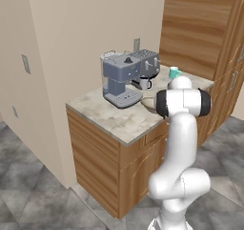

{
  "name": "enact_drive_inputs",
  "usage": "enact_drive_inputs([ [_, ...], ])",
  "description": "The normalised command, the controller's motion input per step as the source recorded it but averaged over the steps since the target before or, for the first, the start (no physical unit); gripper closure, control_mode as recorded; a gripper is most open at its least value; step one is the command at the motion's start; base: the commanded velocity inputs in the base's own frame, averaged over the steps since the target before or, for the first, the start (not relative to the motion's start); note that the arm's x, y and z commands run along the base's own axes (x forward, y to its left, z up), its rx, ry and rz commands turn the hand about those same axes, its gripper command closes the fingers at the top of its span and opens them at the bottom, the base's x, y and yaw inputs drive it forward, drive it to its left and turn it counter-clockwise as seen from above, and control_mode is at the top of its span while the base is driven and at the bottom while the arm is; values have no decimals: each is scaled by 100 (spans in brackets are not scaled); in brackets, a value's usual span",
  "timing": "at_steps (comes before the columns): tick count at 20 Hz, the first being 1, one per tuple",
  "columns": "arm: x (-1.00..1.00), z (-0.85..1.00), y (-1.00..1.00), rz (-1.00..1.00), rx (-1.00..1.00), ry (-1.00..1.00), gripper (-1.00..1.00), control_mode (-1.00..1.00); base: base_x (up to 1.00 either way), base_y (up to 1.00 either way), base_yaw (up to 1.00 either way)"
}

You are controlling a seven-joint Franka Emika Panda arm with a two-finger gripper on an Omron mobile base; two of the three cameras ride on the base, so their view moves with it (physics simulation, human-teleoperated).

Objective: Clear the mugs and bowl far away from the sink.

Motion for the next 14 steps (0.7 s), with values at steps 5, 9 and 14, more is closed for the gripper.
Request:
enact_drive_inputs([
  [5,59,-26,-3,2,0,0,100,-100,0,0,0],
  [9,48,-33,0,1,-1,0,-100,-100,0,0,0],
  [14,49,-9,0,1,0,0,-100,-100,0,0,0],
])
